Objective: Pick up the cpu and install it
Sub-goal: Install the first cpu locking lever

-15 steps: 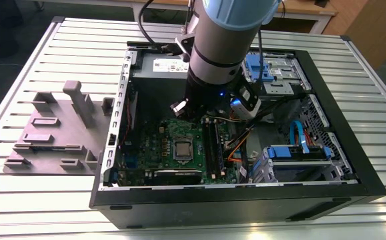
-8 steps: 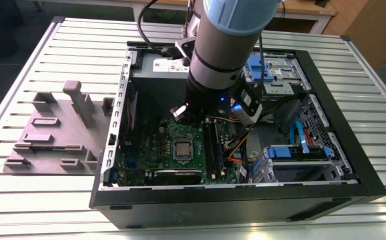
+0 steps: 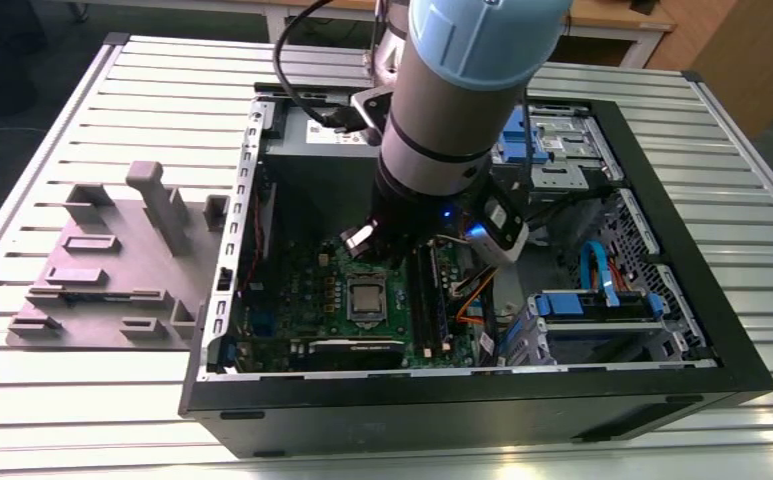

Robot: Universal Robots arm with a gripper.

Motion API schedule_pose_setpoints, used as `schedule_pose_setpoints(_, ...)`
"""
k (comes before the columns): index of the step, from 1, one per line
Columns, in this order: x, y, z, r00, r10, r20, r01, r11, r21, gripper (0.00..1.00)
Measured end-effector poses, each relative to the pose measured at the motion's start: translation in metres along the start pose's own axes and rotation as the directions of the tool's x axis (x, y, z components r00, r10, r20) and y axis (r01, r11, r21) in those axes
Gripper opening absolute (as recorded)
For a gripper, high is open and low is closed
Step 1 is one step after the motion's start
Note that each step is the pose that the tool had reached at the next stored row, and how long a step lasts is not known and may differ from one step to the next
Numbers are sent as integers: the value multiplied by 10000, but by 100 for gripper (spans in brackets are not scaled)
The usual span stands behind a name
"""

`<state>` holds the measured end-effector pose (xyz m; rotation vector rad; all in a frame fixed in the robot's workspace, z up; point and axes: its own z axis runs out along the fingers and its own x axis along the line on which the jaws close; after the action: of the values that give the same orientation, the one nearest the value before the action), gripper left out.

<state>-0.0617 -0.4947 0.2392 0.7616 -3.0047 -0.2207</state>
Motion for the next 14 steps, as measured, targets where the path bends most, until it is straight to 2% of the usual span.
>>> schedule_pose_setpoints(5, 2, -5, 12, 10000, 4, 1, -4, 10000, -1, 10)
schedule_pose_setpoints(14, 2, -28, 166, 10000, 4, -2, -4, 10000, 4, 10)
